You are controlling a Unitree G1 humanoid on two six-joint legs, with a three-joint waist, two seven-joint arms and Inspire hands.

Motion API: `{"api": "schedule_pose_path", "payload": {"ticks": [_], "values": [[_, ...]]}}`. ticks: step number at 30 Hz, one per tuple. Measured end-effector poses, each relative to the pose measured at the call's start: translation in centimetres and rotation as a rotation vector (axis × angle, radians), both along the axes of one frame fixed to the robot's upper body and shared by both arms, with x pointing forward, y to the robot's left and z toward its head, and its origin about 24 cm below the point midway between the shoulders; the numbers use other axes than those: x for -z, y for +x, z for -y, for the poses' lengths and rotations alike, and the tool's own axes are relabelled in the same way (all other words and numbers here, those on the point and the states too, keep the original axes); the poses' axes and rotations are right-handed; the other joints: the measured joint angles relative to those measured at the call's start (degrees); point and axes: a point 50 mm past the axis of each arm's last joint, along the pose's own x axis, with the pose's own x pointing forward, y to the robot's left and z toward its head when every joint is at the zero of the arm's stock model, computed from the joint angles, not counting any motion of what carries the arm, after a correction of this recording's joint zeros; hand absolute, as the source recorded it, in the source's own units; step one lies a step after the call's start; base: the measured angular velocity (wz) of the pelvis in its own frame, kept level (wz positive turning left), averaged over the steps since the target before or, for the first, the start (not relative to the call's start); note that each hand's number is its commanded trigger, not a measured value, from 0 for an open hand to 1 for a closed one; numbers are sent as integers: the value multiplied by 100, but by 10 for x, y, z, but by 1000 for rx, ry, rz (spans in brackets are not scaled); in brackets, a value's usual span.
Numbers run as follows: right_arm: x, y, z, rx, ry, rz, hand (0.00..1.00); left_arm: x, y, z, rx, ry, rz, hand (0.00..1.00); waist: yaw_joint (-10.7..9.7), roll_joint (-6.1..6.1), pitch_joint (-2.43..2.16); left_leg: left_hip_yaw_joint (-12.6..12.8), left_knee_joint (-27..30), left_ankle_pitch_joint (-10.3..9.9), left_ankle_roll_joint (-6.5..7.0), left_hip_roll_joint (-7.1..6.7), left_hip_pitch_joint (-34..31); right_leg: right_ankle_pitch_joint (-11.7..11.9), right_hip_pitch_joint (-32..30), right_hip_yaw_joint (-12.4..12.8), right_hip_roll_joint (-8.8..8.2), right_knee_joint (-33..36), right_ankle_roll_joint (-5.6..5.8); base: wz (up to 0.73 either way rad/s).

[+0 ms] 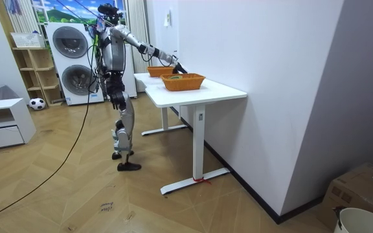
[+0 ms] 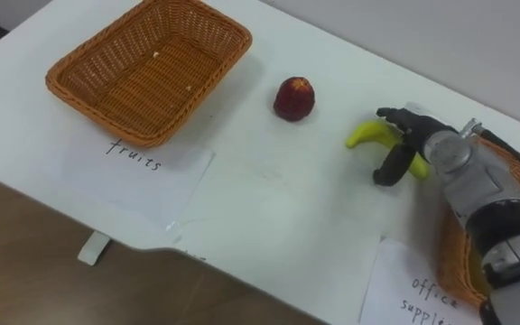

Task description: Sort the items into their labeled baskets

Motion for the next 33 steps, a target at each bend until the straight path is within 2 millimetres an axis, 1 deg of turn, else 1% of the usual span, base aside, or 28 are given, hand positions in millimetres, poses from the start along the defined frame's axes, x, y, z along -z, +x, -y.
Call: {"api": "schedule_pose_path", "payload": {"ticks": [6, 9, 13, 14, 15, 16, 19, 26, 33], "values": [[2, -1, 0, -8, 14, -42, 0, -1, 5, 0, 4, 1, 10, 0, 96, -18, -12, 12, -19, 1, -1, 23, 29, 12, -5, 46, 19, -6, -12, -5], [2, -2, -1, -12, 16, -51, 0, -1, 6, 0, 4, 2, 13, 0, 116, -23, -13, 36, -21, 1, -1, 25, 44, 13, -4, 86, 32, -8, -13, -3], [3, -2, 0, -10, 19, -63, 0, -2, 7, 0, 4, 2, 16, 0, 120, -27, -12, 36, -33, 1, -2, 24, 51, 14, 0, 79, 31, -10, -12, -1], [3, -2, 0, -10, 20, -66, 28, -2, 8, 0, 3, 1, 16, 0, 127, -33, -9, 36, -42, 1, -1, 24, 61, 14, 3, 82, 32, -10, -12, 0], [3, -2, 0, -10, 19, -67, 62, -2, 6, -1, -5, 0, 14, 0, 140, -33, 6, 42, -53, 1, -1, 27, 71, 14, 3, 100, 39, -10, -12, -3], [3, -2, 0, -11, 18, -68, 100, -2, 6, -2, -9, -1, 16, 0, 141, -38, 13, 45, -53, 1, -1, 29, 74, 14, 3, 114, 40, -10, -13, -3], [4, -3, -1, -19, 14, -74, 100, -3, 7, -3, -19, -8, 23, 0, 139, -59, 20, 46, -62, 1, -2, 33, 81, 14, 5, 138, 48, -9, -13, 0], [-8, 2, -2, -18, -26, 10, 100, -3, 8, -3, -19, -13, 25, 0, 130, -62, 20, 52, -88, 1, -2, 39, 97, 14, 2, 151, 59, -20, -13, 0], [-7, 3, -6, -46, -31, 12, 100, -2, 6, -3, -21, -15, 22, 0, 122, -68, 28, 53, -88, 1, -2, 34, 103, 14, 2, 157, 51, -21, -12, 0]]}}
